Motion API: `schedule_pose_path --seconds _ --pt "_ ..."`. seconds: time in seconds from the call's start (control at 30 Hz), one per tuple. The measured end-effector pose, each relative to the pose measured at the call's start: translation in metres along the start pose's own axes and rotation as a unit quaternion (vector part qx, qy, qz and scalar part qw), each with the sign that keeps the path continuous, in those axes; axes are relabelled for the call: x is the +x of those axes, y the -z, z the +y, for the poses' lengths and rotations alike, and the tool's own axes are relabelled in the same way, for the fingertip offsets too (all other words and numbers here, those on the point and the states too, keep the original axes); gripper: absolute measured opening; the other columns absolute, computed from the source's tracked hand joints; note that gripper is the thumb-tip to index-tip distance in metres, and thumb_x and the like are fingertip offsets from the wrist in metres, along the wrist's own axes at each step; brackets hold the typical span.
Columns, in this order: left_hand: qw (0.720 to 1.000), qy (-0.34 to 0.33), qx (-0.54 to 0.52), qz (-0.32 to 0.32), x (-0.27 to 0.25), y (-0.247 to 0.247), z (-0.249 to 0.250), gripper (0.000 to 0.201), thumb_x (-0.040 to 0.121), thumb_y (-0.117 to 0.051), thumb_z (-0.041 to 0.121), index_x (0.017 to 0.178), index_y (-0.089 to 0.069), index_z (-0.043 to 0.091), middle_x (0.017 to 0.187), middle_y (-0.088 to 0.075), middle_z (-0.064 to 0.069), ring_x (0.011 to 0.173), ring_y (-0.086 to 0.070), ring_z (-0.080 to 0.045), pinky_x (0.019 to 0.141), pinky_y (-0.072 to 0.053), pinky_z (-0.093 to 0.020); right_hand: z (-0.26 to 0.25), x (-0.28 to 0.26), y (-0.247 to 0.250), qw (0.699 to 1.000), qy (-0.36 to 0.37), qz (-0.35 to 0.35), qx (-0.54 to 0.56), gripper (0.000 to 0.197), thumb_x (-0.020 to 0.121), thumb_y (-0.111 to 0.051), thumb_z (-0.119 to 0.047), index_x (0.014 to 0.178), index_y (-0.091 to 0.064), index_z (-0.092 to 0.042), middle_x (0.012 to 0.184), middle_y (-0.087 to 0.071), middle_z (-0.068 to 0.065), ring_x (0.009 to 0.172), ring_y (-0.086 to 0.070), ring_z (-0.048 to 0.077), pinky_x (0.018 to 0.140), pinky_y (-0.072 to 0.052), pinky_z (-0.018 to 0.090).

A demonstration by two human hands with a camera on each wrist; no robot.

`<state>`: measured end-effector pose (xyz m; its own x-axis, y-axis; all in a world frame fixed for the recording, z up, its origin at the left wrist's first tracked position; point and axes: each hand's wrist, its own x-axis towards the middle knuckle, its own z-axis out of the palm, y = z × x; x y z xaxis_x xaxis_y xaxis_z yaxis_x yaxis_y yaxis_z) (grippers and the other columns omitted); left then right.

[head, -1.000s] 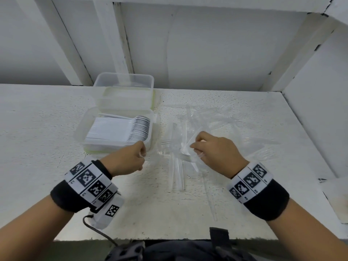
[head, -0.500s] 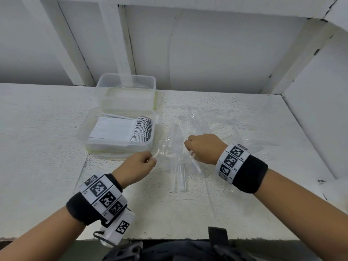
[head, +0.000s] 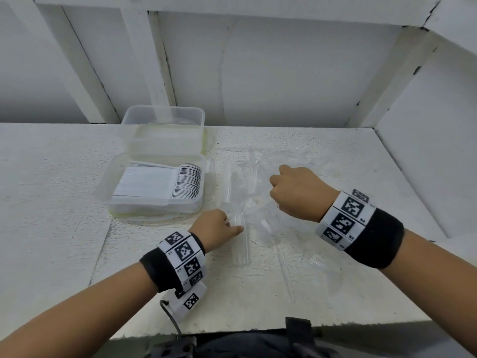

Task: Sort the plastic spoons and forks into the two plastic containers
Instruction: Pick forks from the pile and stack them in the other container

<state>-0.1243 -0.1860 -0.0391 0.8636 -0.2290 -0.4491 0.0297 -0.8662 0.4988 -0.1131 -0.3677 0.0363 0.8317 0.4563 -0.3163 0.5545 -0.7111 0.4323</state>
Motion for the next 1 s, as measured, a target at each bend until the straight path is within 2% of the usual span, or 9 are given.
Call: schedule_pose_path --seconds 0.1,0.2,0.3,0.4,0.53,0.63,0.73,0.8,1.0 --pt "0.999 -0.001 0.018 -0.030 0.003 -0.002 0.001 0.039 0.087 -0.061 0.035 0.062 -0.040 0.014 0.065 -0.046 -0.001 0.062 -0.044 -0.015 0.051 -0.031 -0.021 0.008 -0.007 -0.001 1.000 -0.023 0.004 0.016 0.024 0.090 -0.043 -0.007 0.066 -0.042 -0.007 0.067 -0.030 0.000 0.079 -0.032 0.020 0.048 -0.012 0.027" --pt "0.999 -0.006 -0.011 -0.051 0.003 0.002 0.002 0.035 0.088 -0.061 0.028 0.064 -0.041 0.013 0.066 -0.044 -0.003 0.060 -0.042 -0.016 0.051 -0.030 -0.021 0.021 -0.014 -0.009 0.996 -0.042 0.014 0.080 0.022 0.092 -0.040 -0.019 0.093 -0.060 -0.009 0.087 -0.053 0.003 0.087 -0.045 0.021 0.057 -0.028 0.027" --pt "0.994 -0.005 -0.102 -0.048 -0.005 0.012 0.002 0.026 0.090 -0.056 0.019 0.068 -0.042 0.013 0.060 -0.042 0.001 0.049 -0.037 -0.011 0.042 -0.029 -0.016 0.031 -0.021 -0.018 0.974 -0.091 -0.016 0.208 0.028 0.096 -0.035 -0.022 0.109 -0.056 -0.010 0.100 -0.056 0.003 0.091 -0.053 0.022 0.071 -0.041 0.031" --pt "0.984 0.002 -0.170 -0.053 -0.016 0.024 -0.002 0.024 0.091 -0.050 0.016 0.070 -0.040 0.014 0.058 -0.040 0.001 0.047 -0.035 -0.010 0.040 -0.030 -0.017 0.030 -0.023 -0.024 0.944 -0.123 -0.012 0.306 0.016 0.098 -0.033 -0.020 0.101 -0.048 -0.015 0.090 -0.047 0.000 0.080 -0.047 0.021 0.069 -0.035 0.030" --pt "0.978 0.016 -0.198 -0.065 -0.029 0.040 -0.007 0.018 0.093 -0.043 0.010 0.076 -0.044 0.010 0.065 -0.058 -0.005 0.042 -0.051 -0.008 0.040 -0.039 -0.018 0.024 -0.017 -0.025 0.915 -0.137 0.028 0.379 0.011 0.097 -0.033 -0.016 0.089 -0.040 -0.014 0.076 -0.048 -0.001 0.073 -0.047 0.023 0.057 -0.031 0.027" --pt "0.969 0.026 -0.232 -0.080 -0.037 0.053 -0.015 0.013 0.097 -0.039 0.011 0.087 -0.046 0.009 0.066 -0.062 -0.009 0.040 -0.052 -0.010 0.039 -0.042 -0.019 0.019 -0.010 -0.022 0.902 -0.134 0.031 0.410 0.021 0.096 -0.033 -0.019 0.104 -0.052 -0.015 0.093 -0.064 0.004 0.073 -0.055 0.020 0.061 -0.041 0.029" --pt "0.967 0.041 -0.239 -0.079 -0.044 0.061 -0.029 0.012 0.098 -0.038 0.011 0.097 -0.050 0.013 0.068 -0.059 -0.007 0.042 -0.049 -0.010 0.039 -0.039 -0.019 0.006 -0.004 -0.013 0.891 -0.117 0.005 0.440 0.028 0.094 -0.040 -0.025 0.117 -0.056 -0.021 0.098 -0.060 0.000 0.064 -0.048 0.006 0.057 -0.035 0.022" --pt "0.969 0.049 -0.234 -0.064 -0.048 0.061 -0.038 0.011 0.097 -0.039 0.011 0.093 -0.049 0.013 0.069 -0.057 -0.005 0.046 -0.045 -0.012 0.041 -0.037 -0.020 -0.007 0.000 -0.010 0.883 -0.100 -0.012 0.458 0.031 0.093 -0.045 -0.029 0.120 -0.056 -0.019 0.103 -0.059 0.000 0.076 -0.051 0.010 0.065 -0.037 0.023" --pt "0.972 0.068 -0.222 -0.038 -0.056 0.044 -0.051 0.015 0.098 -0.037 0.023 0.086 -0.041 0.015 0.066 -0.046 -0.001 0.050 -0.031 -0.012 0.042 -0.025 -0.019 -0.050 0.025 -0.025 0.887 -0.126 -0.036 0.442 0.032 0.092 -0.052 -0.038 0.096 -0.059 -0.008 0.102 -0.063 -0.001 0.085 -0.057 0.017 0.064 -0.040 0.026"
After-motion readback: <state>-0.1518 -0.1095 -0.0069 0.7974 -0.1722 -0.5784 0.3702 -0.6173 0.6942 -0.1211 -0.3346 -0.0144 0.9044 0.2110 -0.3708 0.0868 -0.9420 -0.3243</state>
